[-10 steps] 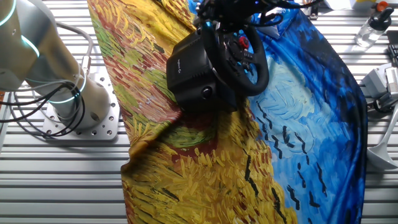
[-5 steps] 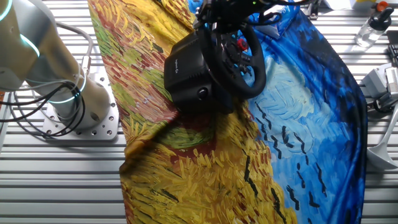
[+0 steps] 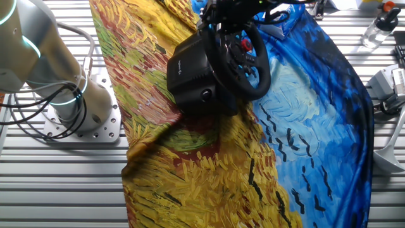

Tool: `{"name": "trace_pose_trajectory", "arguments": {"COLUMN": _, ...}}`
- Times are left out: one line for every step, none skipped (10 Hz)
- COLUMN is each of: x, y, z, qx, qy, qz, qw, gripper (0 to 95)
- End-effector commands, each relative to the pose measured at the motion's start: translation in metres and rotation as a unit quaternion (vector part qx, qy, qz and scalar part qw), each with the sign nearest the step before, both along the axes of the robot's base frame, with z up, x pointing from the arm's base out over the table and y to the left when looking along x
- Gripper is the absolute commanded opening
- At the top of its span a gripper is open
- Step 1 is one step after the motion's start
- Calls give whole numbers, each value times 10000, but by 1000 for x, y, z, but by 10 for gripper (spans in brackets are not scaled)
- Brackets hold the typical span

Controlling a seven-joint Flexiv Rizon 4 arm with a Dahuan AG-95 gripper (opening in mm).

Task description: Rotate the steering wheel 90 degrees counterclockwise

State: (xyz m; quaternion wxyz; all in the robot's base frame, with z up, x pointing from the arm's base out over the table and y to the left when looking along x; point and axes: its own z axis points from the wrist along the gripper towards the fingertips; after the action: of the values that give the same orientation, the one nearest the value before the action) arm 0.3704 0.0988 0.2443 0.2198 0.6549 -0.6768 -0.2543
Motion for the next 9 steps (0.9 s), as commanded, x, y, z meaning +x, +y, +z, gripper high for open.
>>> {"name": "trace_pose_trajectory", "arguments": {"x": 0, "y": -4, "z": 1, "qx": 27, "qy": -18, "qz": 157, "qw": 9999, "gripper": 0}}
{"name": "trace_pose_trajectory", "arguments": {"x": 0, "y": -5, "z": 1, "qx": 48, "qy": -35, "qz": 224, "qw": 9997, "gripper": 0}}
{"name": "trace_pose_trajectory", "arguments": {"x": 0, "y": -8, "z": 1, "qx": 86, "qy": -56, "qz": 278, "qw": 9996, "gripper": 0}}
{"name": "trace_pose_trajectory", "arguments": {"x": 0, "y": -10, "z": 0, "qx": 122, "qy": -69, "qz": 325, "qw": 9994, "gripper": 0}}
{"name": "trace_pose_trajectory", "arguments": {"x": 0, "y": -15, "z": -2, "qx": 179, "qy": -82, "qz": 388, "qw": 9991, "gripper": 0}}
{"name": "trace_pose_trajectory", "arguments": {"x": 0, "y": -17, "z": -2, "qx": 204, "qy": -81, "qz": 410, "qw": 9989, "gripper": 0}}
{"name": "trace_pose_trajectory", "arguments": {"x": 0, "y": -19, "z": -1, "qx": 225, "qy": -84, "qz": 444, "qw": 9987, "gripper": 0}}
{"name": "trace_pose_trajectory", "arguments": {"x": 0, "y": -20, "z": 0, "qx": 242, "qy": -91, "qz": 462, "qw": 9986, "gripper": 0}}
{"name": "trace_pose_trajectory", "arguments": {"x": 0, "y": -20, "z": 0, "qx": 271, "qy": -118, "qz": 507, "qw": 9983, "gripper": 0}}
